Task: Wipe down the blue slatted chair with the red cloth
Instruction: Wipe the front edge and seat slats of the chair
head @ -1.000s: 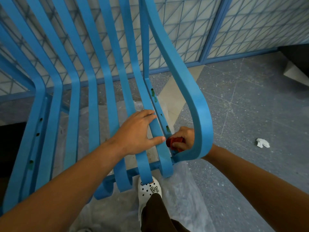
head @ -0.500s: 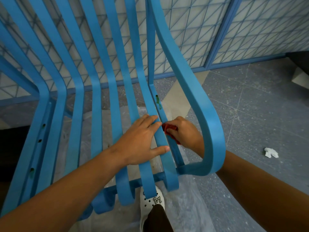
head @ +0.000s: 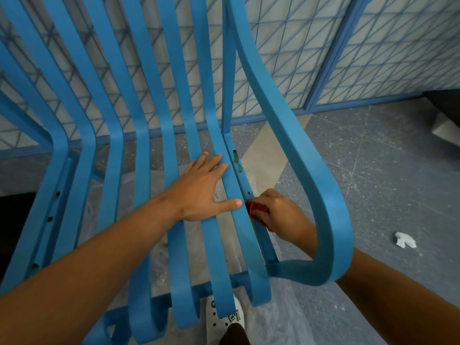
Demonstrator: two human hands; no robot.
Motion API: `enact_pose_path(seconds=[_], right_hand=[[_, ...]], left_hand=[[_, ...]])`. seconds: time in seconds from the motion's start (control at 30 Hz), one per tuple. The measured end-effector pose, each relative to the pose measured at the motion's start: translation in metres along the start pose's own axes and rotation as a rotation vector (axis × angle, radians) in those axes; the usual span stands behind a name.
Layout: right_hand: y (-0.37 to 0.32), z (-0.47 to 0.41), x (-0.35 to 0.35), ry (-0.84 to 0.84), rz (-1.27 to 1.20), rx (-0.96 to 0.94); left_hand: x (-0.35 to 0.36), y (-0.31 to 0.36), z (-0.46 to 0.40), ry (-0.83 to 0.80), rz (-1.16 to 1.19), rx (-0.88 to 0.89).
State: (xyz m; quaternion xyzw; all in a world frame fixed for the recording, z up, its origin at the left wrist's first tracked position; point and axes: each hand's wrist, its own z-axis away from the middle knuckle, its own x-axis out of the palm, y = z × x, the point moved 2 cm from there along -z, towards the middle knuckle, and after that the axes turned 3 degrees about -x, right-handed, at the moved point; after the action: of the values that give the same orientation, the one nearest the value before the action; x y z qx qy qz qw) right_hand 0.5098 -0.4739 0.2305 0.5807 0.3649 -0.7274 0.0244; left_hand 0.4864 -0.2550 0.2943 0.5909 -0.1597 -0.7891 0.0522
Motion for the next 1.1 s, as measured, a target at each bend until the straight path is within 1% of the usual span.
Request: enact_pose_path(seconds=[0.2, 0.4, 0.57, 0.83, 1.03, 1.1], right_hand=[[0.001, -0.066, -0.001, 0.063, -0.014, 0.024], [0.003, -0.117, -0.006, 0.083, -0.024, 0.062], [0.0, -0.105, -0.003, 0.093, -0.062, 0.078], [0.005, -0.062, 0.004, 0.05, -0.078, 0.02], [0.007, -0.077, 0.005, 0.052, 0.013, 0.003], [0.008, -0.088, 0.005, 0.077, 0.052, -0.008]], left_hand=[[-0.006, -0.015, -0.018, -0.001, -0.008, -0.01], [-0.009, -0.02, -0.029, -0.001, -0.001, -0.017], [-0.009, -0.022, -0.033, 0.01, 0.004, -0.017], [-0.009, -0.022, -0.032, 0.007, 0.001, -0.011], [-0.01, -0.021, -0.031, 0.002, -0.005, -0.008], [-0.01, -0.021, -0.031, 0.0, -0.006, -0.008]])
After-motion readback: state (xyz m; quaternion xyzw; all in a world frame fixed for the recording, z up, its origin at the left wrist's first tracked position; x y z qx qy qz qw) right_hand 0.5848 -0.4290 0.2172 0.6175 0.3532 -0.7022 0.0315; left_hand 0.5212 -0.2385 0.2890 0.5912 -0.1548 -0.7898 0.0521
